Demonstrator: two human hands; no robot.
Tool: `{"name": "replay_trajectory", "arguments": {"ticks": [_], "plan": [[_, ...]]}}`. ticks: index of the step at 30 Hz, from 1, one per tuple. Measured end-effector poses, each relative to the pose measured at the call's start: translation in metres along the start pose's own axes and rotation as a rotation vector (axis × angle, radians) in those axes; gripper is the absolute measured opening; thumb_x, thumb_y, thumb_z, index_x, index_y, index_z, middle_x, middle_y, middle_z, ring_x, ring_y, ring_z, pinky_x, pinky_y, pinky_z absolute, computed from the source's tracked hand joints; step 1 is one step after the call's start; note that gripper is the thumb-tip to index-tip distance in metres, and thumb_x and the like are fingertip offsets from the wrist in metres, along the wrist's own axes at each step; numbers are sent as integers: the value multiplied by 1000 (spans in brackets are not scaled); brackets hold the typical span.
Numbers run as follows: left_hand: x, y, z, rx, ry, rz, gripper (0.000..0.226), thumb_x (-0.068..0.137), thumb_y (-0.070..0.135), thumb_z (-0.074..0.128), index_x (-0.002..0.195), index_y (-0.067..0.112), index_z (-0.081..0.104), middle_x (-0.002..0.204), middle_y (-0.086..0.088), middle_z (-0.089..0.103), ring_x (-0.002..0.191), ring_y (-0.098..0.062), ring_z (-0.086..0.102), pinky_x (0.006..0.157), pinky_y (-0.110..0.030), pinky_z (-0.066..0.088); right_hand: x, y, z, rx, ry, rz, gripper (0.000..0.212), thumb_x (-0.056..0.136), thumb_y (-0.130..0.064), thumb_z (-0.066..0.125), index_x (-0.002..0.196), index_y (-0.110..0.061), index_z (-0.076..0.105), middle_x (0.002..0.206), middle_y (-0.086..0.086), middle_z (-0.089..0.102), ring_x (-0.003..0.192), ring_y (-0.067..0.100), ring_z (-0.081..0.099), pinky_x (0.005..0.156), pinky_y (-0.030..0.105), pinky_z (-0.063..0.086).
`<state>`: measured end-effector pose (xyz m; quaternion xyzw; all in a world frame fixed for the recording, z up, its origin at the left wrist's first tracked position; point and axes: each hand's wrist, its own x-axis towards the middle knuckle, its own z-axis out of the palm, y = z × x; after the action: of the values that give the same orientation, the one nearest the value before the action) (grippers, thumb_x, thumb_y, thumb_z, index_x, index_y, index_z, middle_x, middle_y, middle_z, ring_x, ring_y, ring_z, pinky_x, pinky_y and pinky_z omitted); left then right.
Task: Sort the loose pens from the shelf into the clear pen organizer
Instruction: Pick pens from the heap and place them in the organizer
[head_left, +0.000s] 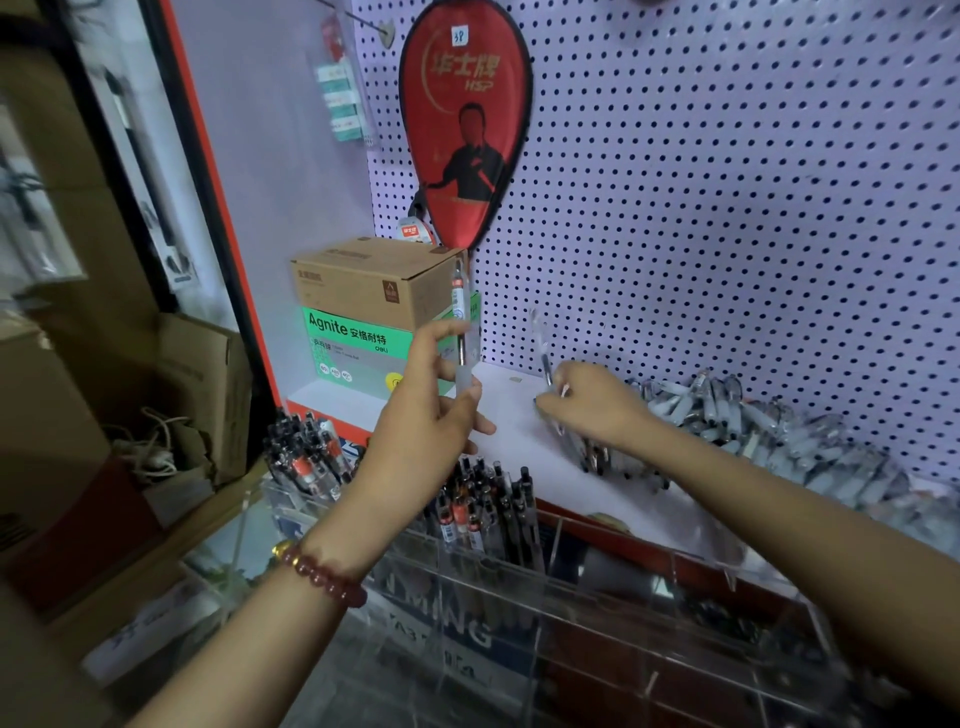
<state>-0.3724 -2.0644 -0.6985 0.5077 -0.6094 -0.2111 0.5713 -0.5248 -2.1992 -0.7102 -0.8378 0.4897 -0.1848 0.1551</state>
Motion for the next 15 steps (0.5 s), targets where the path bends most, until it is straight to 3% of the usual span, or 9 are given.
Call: {"name": "replay_trajectory", "arguments": {"ticks": [3,6,8,10,12,15], "plan": [[-4,4,5,-38,12,-9,58,97,5,47,132,42,20,93,-5,48,60,-8,66,57,-16,47,-30,-28,-27,408,-22,-57,18,96,-18,47,79,-14,49,62,-1,47,57,16,46,56,25,39],[-11,5,13,-126,-13,-23,66,97,2,48,145,28,11,89,-11,51,56,-8,62,58,-18,48,-67,-50,-44,659,-156,-99,23,99,-12,44,76,-16,47,56,0,44,41,6,37,42,17,29],[-15,5,17,-119,-67,-10,49,97,11,48,138,28,28,98,-22,55,58,-18,59,59,-35,51,-87,-57,-45,674,-192,-171,21,98,-16,49,78,-22,53,58,-1,49,42,5,37,42,18,29],[-20,5,22,-106,-118,22,35,93,23,45,127,24,44,91,-18,61,62,-29,56,55,-44,50,-101,-58,-43,671,-175,-239,12,96,-22,54,90,-31,58,60,-1,56,45,6,42,44,18,33],[-26,7,29,-127,-156,54,25,94,23,40,117,21,49,73,-2,62,62,-21,58,52,-34,48,-108,-54,-42,682,-154,-255,7,96,-24,54,97,-30,59,64,4,62,47,9,45,44,19,36],[-33,10,38,-154,-185,37,17,100,19,37,110,16,51,67,3,60,59,-18,60,48,-28,47,-112,-45,-41,613,-124,-214,15,93,-25,59,95,-10,61,67,4,66,53,13,53,48,25,41]]}}
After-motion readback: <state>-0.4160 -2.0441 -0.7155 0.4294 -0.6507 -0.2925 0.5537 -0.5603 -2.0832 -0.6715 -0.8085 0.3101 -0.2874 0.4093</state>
